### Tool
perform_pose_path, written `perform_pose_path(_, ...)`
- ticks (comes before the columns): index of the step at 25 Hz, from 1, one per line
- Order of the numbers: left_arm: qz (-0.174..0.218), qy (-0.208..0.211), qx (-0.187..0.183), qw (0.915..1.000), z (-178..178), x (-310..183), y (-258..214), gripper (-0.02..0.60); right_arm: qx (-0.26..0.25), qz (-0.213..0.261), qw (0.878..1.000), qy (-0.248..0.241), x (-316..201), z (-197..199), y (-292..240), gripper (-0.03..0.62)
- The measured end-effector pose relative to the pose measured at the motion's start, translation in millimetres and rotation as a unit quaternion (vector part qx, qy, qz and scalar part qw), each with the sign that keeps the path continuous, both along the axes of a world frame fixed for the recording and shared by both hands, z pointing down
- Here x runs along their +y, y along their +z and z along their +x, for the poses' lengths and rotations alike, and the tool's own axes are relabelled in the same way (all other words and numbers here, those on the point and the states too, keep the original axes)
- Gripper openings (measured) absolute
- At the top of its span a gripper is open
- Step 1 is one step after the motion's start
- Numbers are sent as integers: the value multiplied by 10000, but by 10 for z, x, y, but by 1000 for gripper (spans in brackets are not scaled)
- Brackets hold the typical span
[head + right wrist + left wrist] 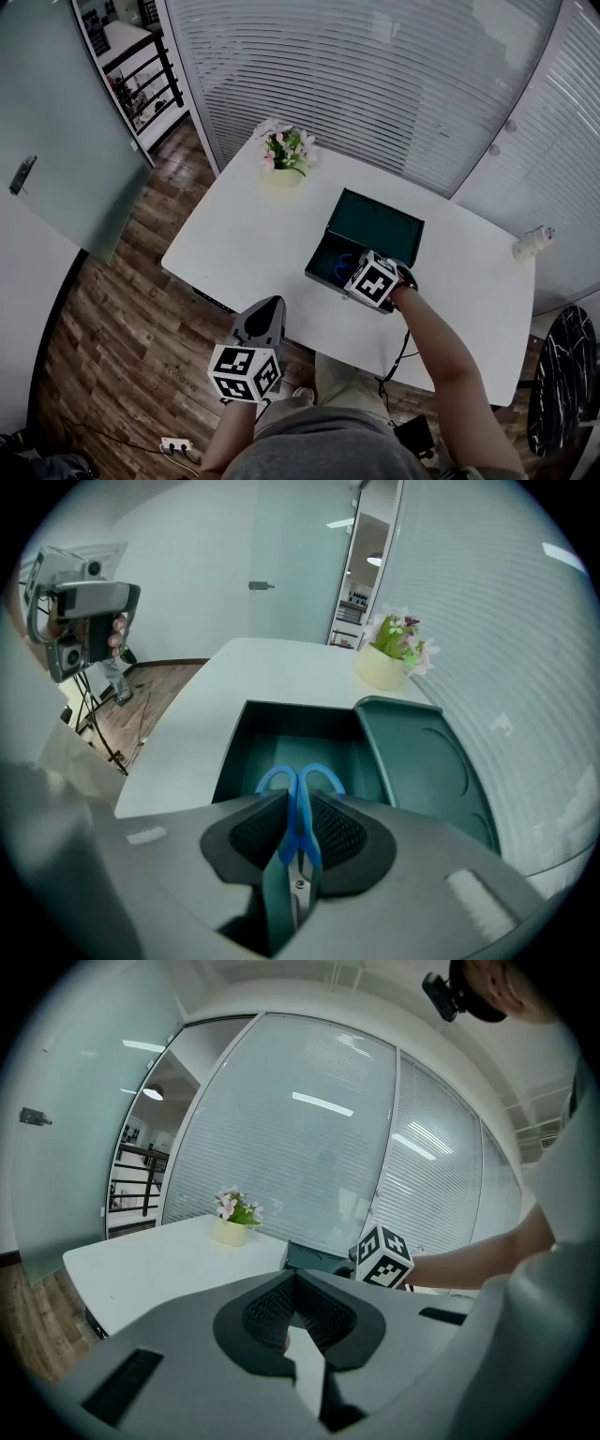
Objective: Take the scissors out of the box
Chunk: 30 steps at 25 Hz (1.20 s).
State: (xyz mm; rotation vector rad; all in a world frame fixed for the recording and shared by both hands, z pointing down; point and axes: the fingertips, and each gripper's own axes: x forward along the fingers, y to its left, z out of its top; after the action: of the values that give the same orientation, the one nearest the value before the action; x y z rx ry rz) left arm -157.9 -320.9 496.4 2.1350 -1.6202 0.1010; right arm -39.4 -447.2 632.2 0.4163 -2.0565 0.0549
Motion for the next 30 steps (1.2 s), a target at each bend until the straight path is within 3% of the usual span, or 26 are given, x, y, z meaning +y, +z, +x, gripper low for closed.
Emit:
perform_pose_path(17,188,379,-167,9990,223,581,-192,5,-986,1211,9821,1057,323,265,-670,91)
perform_pose_path(24,282,550,-243,9978,327,802,-254,5,-1408,1770,9613,1574,482,420,-1004,89)
perform_pose_path(30,356,687,-279,9966,404,1011,-293,5,-1963,2097,9360,2034,781,517,-1343,89)
